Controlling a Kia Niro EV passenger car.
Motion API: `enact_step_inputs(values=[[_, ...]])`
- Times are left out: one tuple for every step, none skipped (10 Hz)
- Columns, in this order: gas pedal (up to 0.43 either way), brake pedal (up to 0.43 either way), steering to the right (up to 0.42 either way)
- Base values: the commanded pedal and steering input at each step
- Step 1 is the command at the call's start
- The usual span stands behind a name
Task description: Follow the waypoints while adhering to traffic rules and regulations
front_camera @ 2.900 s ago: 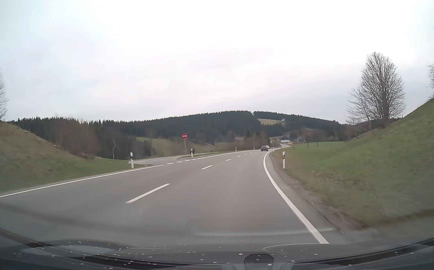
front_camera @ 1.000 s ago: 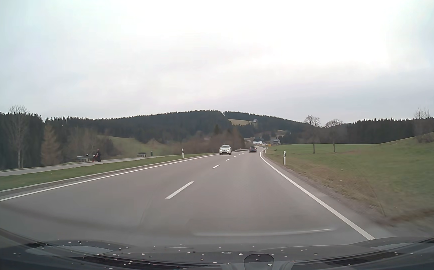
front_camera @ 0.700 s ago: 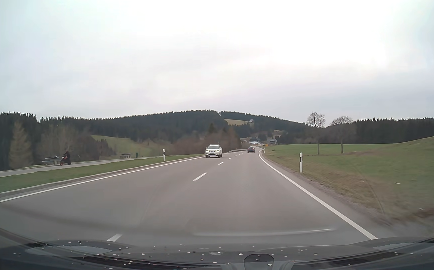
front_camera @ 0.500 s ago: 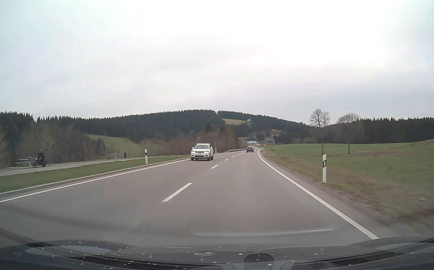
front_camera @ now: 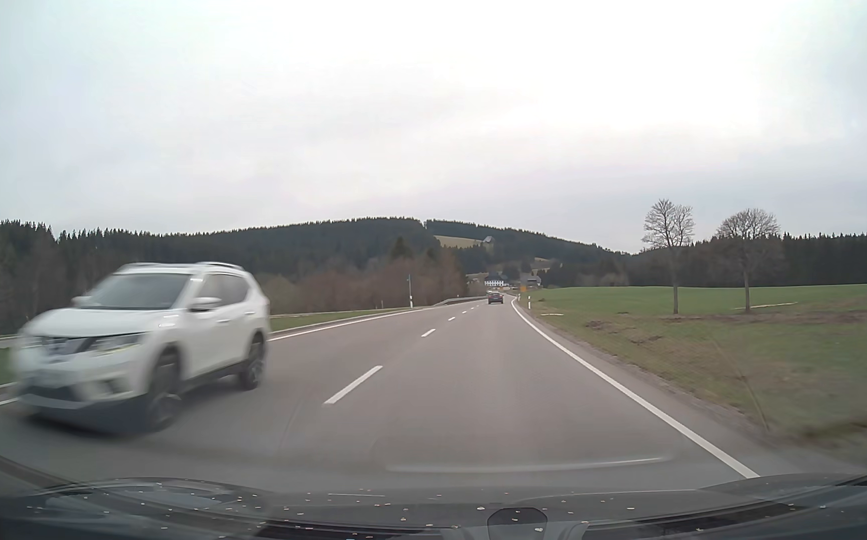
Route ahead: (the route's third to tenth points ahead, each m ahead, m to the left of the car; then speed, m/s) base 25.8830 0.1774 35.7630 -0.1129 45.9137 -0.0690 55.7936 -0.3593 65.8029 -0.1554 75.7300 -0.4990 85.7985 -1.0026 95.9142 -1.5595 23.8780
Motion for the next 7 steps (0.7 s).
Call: enact_step_inputs(values=[[0.0,0.152,0.009],[0.0,0.146,0.008],[0.0,0.037,0.007],[0.0,0.0,0.007],[0.0,0.0,0.007],[0.0,0.0,0.007],[0.0,0.0,0.008]])
